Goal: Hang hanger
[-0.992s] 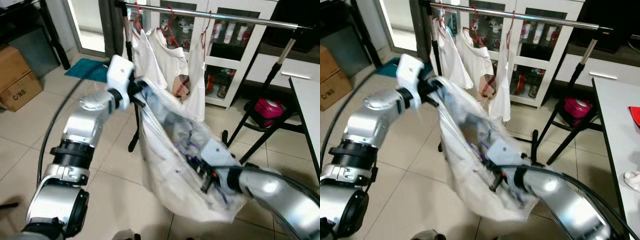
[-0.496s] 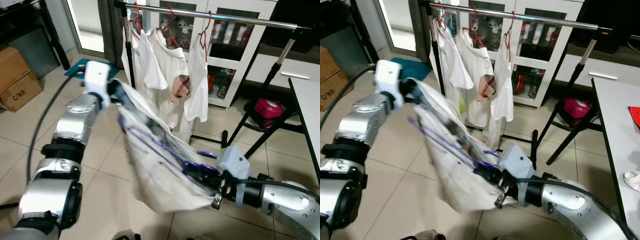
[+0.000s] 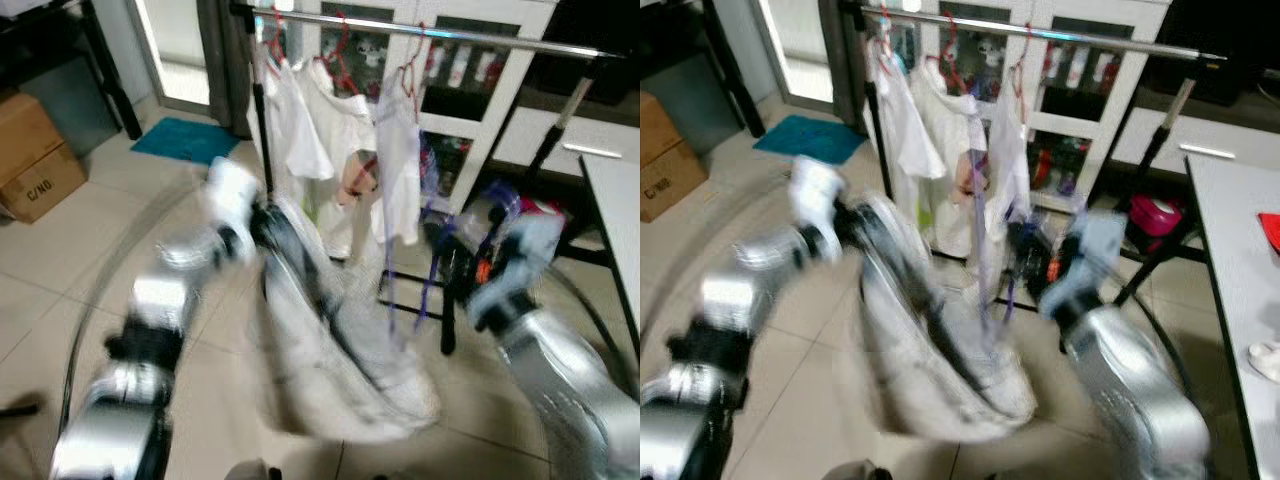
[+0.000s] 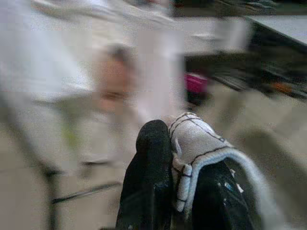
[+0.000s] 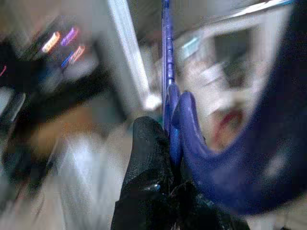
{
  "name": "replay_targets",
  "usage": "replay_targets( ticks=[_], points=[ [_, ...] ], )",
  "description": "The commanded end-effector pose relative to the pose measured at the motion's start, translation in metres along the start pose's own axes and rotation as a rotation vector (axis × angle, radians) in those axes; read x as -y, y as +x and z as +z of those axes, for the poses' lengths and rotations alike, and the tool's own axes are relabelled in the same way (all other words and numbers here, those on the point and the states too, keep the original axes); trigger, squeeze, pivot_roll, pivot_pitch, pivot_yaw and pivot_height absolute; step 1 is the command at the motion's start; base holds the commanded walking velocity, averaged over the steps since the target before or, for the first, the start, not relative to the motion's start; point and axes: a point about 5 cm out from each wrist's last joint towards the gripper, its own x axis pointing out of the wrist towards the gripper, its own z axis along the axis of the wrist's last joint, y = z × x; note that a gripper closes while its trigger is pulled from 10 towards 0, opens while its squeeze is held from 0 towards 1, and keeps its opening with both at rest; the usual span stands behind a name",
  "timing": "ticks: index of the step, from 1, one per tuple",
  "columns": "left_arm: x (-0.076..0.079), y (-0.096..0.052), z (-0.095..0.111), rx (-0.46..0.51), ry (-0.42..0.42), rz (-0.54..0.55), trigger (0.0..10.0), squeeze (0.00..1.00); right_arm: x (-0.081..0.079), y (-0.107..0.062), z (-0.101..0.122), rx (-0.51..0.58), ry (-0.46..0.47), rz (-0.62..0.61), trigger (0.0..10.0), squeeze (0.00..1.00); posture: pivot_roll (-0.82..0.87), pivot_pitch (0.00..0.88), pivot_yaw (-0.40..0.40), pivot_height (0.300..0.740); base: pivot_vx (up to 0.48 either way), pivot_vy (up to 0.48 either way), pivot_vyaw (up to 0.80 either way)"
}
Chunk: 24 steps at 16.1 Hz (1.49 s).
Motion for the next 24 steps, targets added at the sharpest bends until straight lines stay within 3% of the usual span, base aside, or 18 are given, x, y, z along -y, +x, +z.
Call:
replay_targets(
  ticks=[1,3,5,6,7,9,13,14,17,19,20,24],
  points=[
    [0.013,-0.001,0.027,0.091,0.039,-0.09,0.0,0.0,0.013,0.0,-0.001,0.028,-0.014,-0.113,0.0,0.0,-0.07,0.0,0.039,0.74,0.0,0.0,0.0],
    [0.019,-0.005,0.028,0.102,0.031,-0.084,0.0,0.0,0.014,0.002,-0.003,0.043,-0.008,-0.16,0.0,0.0,-0.06,0.0,0.031,0.74,0.0,0.0,0.0],
    [0.012,-0.018,0.025,0.098,0.037,0.031,0.0,0.0,0.016,0.001,-0.014,-0.058,-0.08,-0.182,0.0,0.0,-0.05,0.01,0.032,0.74,0.0,0.0,0.0],
    [0.009,-0.021,0.024,0.101,0.037,0.078,0.0,0.0,0.018,-0.001,-0.018,-0.091,-0.072,-0.19,7.3,0.0,-0.04,0.014,0.031,0.74,0.0,0.0,0.0],
    [0.005,-0.033,0.023,0.117,0.032,0.207,10.0,0.0,0.017,-0.007,-0.033,-0.191,-0.05,-0.17,10.0,0.0,-0.02,0.044,0.016,0.74,0.0,0.0,0.0],
    [0.004,-0.049,0.006,0.061,-0.001,0.365,10.0,0.0,0.011,-0.018,-0.043,-0.253,-0.082,-0.147,10.0,0.0,-0.02,0.065,0.007,0.74,0.0,0.0,0.0],
    [0.016,-0.068,-0.016,0.016,-0.018,0.466,10.0,0.0,0.01,-0.028,-0.046,-0.233,-0.083,-0.221,10.0,0.0,-0.03,0.087,-0.008,0.74,0.0,0.0,-0.6],
    [0.02,-0.069,-0.018,0.015,-0.026,0.469,10.0,0.0,0.013,-0.028,-0.04,-0.181,-0.116,-0.292,10.0,0.0,-0.03,0.089,-0.008,0.74,0.0,0.0,-0.8],
    [0.024,-0.066,-0.013,0.053,-0.057,0.478,10.0,0.0,0.008,-0.031,-0.039,-0.147,0.0,-0.255,10.0,0.0,-0.03,0.096,-0.013,0.74,0.0,0.0,-0.8],
    [0.018,-0.068,-0.004,0.13,0.008,0.596,10.0,0.0,0.009,-0.03,-0.035,-0.106,0.014,-0.287,10.0,0.0,-0.03,0.098,-0.015,0.74,0.0,0.0,-0.8],
    [0.02,-0.068,-0.003,0.147,0.001,0.597,10.0,0.0,0.012,-0.029,-0.036,-0.107,0.046,-0.314,10.0,0.0,-0.02,0.099,-0.021,0.74,0.0,0.0,-0.8],
    [0.022,-0.064,0.003,0.175,-0.039,0.597,10.0,0.0,0.014,-0.031,-0.035,-0.118,0.014,-0.32,10.0,0.0,-0.04,0.098,-0.011,0.74,0.0,0.0,-0.8]
  ],
)
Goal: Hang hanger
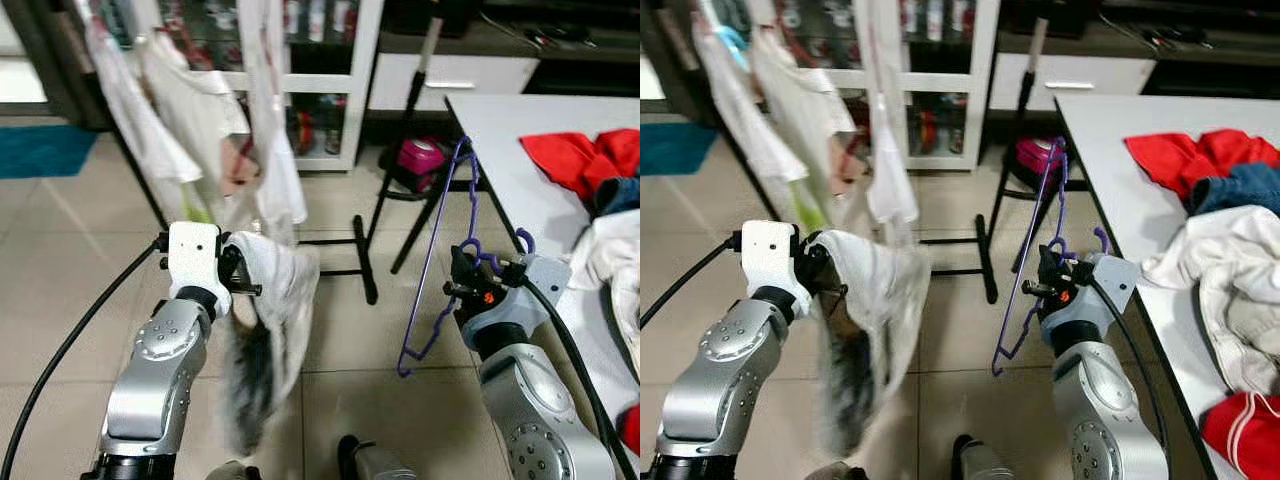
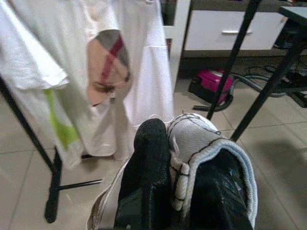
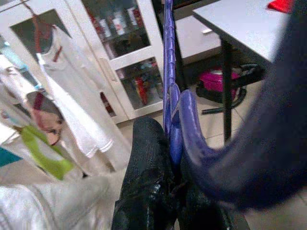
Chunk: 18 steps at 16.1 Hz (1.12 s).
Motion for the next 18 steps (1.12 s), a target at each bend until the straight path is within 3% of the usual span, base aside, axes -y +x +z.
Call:
replay_targets(
  ticks=[1,3,7,9,18],
  points=[
    [0.004,0.003,0.019,0.071,-0.004,-0.011,10.0,0.0,0.004,-0.002,0.005,0.012,-0.016,-0.023,10.0,0.0,-0.04,0.095,-0.006,0.74,0.0,0.0,-0.8],
    [0.004,0.004,0.019,0.058,0.01,0.014,10.0,0.0,0.006,-0.003,0.005,0.012,-0.016,-0.039,10.0,0.0,-0.05,0.094,-0.005,0.74,0.0,0.0,-0.8],
    [0.014,0.004,0.019,0.009,-0.007,-0.151,10.0,0.0,0.012,-0.006,0.007,0.01,0.008,-0.084,10.0,0.0,-0.05,0.092,0.002,0.74,0.0,0.0,-0.8],
    [0.015,0.005,0.018,0.011,0.032,-0.149,10.0,0.0,0.014,-0.006,0.007,0.012,-0.035,-0.098,10.0,0.0,-0.05,0.093,0.002,0.74,0.0,0.0,-0.8],
    [0.013,0.008,0.017,-0.012,0.037,-0.148,10.0,0.0,0.023,-0.01,0.002,-0.033,-0.12,-0.138,10.0,0.0,-0.06,0.098,0.018,0.74,0.0,0.0,-0.8]
  ],
)
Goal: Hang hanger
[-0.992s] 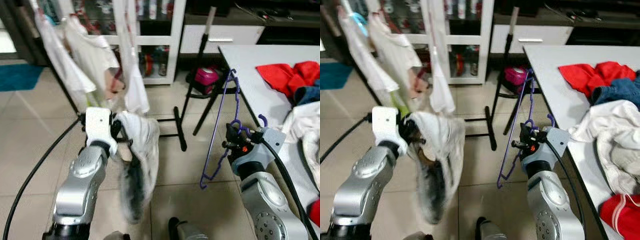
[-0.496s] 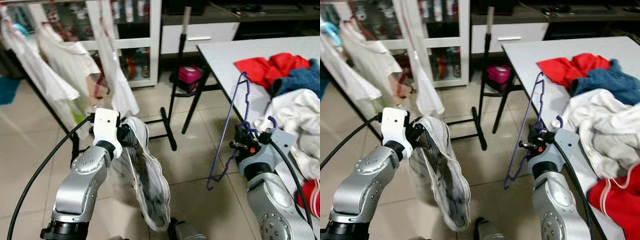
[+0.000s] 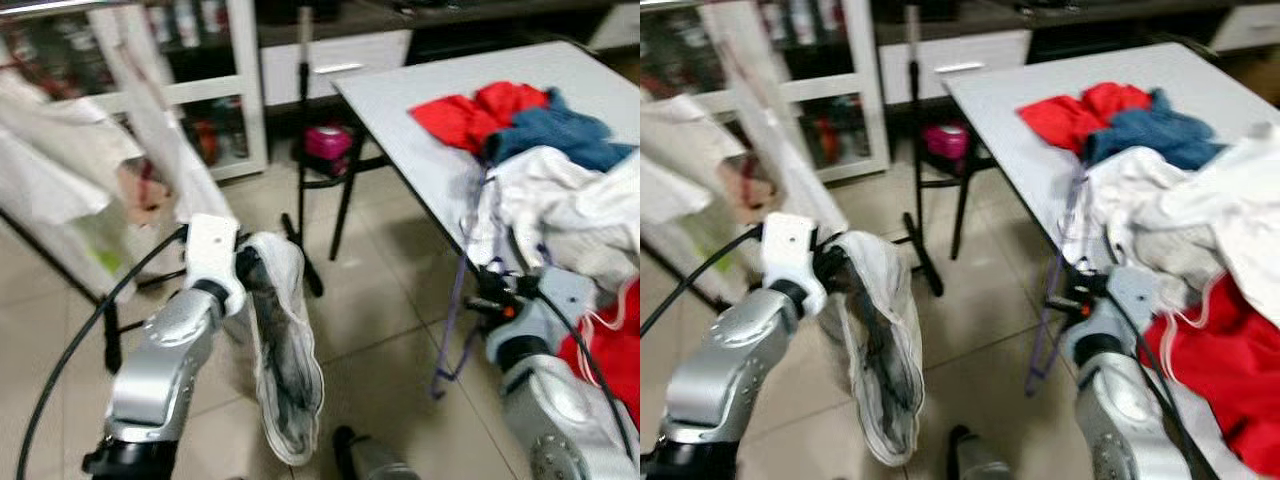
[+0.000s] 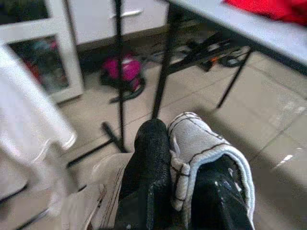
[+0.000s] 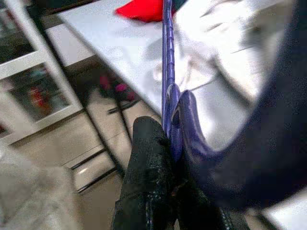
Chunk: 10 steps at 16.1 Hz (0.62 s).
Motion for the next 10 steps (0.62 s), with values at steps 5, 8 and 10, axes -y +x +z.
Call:
replay_targets(
  ticks=[5,8,10],
  points=[
    [-0.0002,-0.0008,0.0082,0.035,0.018,-0.011,10.0,0.0,-0.0038,-0.0036,0.0056,0.048,0.024,0.013,10.0,0.0,-0.06,0.099,0.022,0.74,0.0,0.0,-0.8],
    [-0.0013,0.0002,0.0093,0.035,0.022,-0.011,10.0,0.0,-0.0054,-0.0047,0.0087,0.075,0.065,0.01,10.0,0.0,-0.06,0.103,0.021,0.74,0.0,0.0,-0.8],
    [-0.0015,-0.0004,0.0088,0.03,0.017,-0.01,10.0,0.0,-0.0049,-0.0052,0.0097,0.071,0.082,0.007,10.0,0.0,-0.06,0.104,0.02,0.74,0.0,0.0,-0.8]
  ],
)
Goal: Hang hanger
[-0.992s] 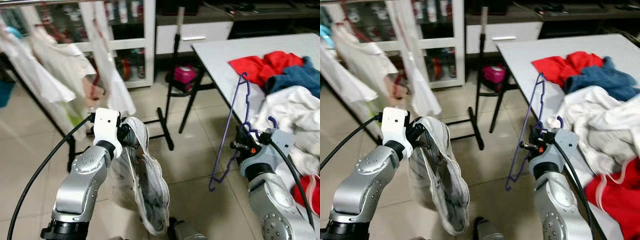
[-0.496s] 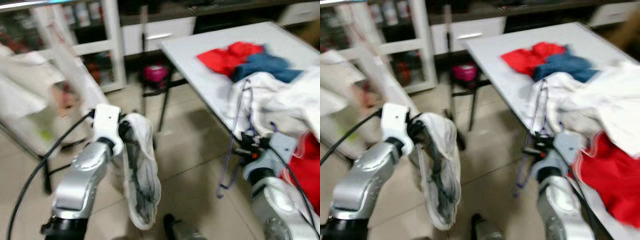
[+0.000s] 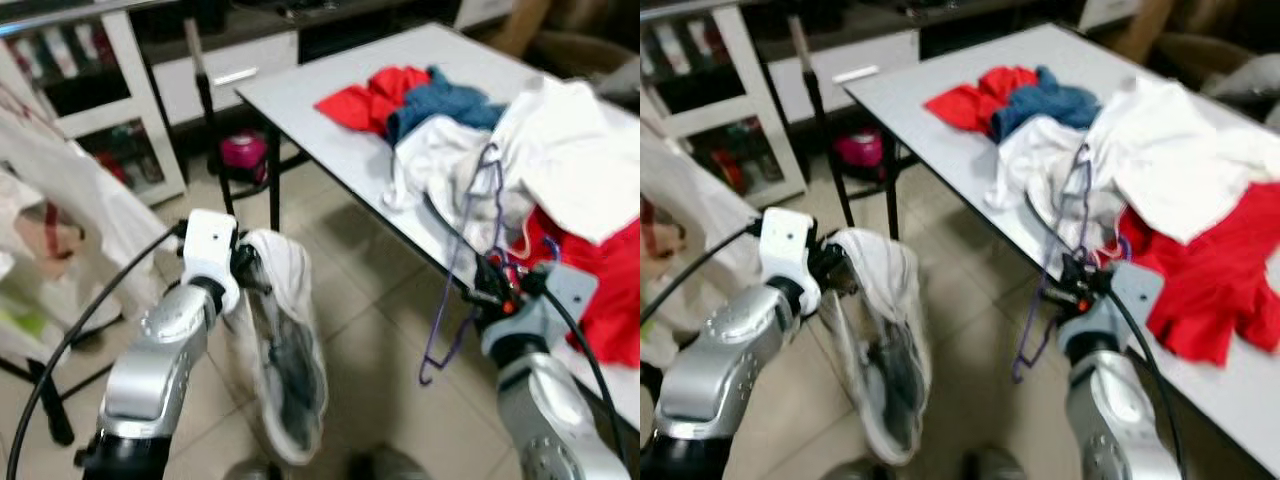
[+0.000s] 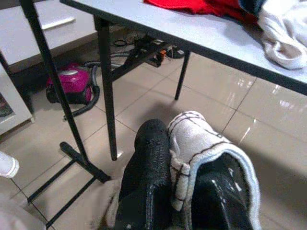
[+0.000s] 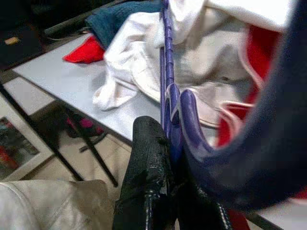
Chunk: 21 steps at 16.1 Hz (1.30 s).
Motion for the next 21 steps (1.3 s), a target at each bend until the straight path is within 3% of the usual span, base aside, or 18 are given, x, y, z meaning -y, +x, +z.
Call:
replay_targets(
  ticks=[1,4,7,21],
  points=[
    [0.006,0.001,0.012,0.048,-0.003,-0.024,10.0,0.0,0.007,-0.002,0.001,-0.003,-0.009,-0.026,10.0,0.0,-0.06,0.108,0.023,0.74,0.0,0.0,-0.8],
    [0.007,0.001,0.011,0.044,-0.017,-0.03,10.0,0.0,0.008,-0.003,-0.002,-0.021,-0.004,-0.038,10.0,0.0,-0.06,0.106,0.024,0.74,0.0,0.0,-0.8],
    [0.006,0.002,0.011,0.042,-0.016,-0.032,10.0,0.0,0.009,-0.006,-0.005,-0.045,-0.014,-0.05,10.0,0.0,-0.06,0.106,0.027,0.74,0.0,0.0,0.0],
    [0.007,0.001,0.01,0.035,-0.003,-0.039,10.0,0.0,0.005,-0.007,-0.009,-0.085,0.008,-0.021,10.0,0.0,-0.06,0.11,0.022,0.74,0.0,0.0,-0.8]
  ],
)
